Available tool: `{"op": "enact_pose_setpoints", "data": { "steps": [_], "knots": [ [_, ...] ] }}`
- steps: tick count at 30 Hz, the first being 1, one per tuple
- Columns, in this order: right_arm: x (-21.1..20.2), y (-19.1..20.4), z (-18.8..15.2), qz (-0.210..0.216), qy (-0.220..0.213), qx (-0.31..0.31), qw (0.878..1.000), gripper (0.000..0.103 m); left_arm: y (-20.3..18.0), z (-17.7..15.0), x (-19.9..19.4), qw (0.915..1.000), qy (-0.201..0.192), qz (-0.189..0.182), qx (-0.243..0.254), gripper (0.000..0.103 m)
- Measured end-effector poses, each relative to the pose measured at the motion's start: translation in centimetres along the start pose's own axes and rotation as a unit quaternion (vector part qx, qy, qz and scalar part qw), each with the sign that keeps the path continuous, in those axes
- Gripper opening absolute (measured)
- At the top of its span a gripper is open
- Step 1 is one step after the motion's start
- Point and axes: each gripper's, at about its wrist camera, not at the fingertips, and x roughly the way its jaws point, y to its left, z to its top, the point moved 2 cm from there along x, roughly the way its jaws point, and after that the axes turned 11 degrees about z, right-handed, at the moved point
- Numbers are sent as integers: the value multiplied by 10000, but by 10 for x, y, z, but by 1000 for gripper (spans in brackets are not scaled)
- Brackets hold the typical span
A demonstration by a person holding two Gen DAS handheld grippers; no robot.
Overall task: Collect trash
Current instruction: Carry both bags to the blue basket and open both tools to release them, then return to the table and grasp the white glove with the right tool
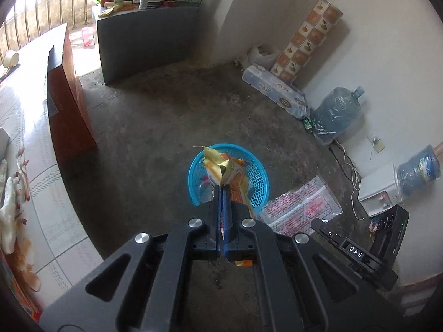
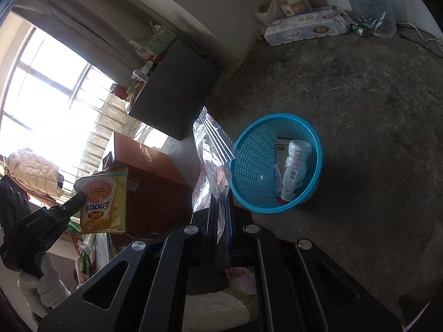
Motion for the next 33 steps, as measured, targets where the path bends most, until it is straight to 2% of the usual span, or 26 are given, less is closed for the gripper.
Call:
{"op": "enact_pose_setpoints", "data": {
  "steps": [4, 8, 12, 13, 15, 20, 24, 26, 28, 30, 33],
  "knots": [
    [42, -27, 13, -200, 155, 272, 9993, 5, -20, 9, 65, 9988, 483, 27, 73, 0],
    [87, -52, 29, -321, 305, 384, 9983, 6, -32, 17, 116, 9969, 778, 67, 102, 1],
    [137, -95, 39, -613, 562, 708, 9940, 11, -37, 24, 148, 9962, 810, 278, 182, 19],
    [147, -108, 38, -761, 655, 851, 9913, 15, -36, 24, 152, 9957, 856, 295, 177, 19],
    [154, -128, 32, -980, 743, 1103, 9863, 16, -34, 22, 154, 9952, 934, 253, 118, 20],
    [146, -138, 24, -919, 629, 1178, 9868, 17, -21, 19, 135, 9964, 848, 39, 42, 21],
    [122, -128, 24, -875, 415, 1116, 9890, 27, -12, 18, 107, 9974, 702, -107, -75, 21],
    [102, -117, 27, -811, 289, 966, 9916, 29, -9, 15, 86, 9979, 603, -219, -110, 21],
    [81, -102, 26, -719, 161, 776, 9943, 35, -5, 9, 59, 9982, 461, -382, -99, 28],
    [61, -84, 23, -562, 58, 560, 9968, 39, 1, -2, 30, 9984, 279, -489, -67, 39],
    [31, -53, 14, -272, -3, 211, 9994, 48, 21, -26, -17, 9985, -33, -530, -166, 45]
  ]
}}
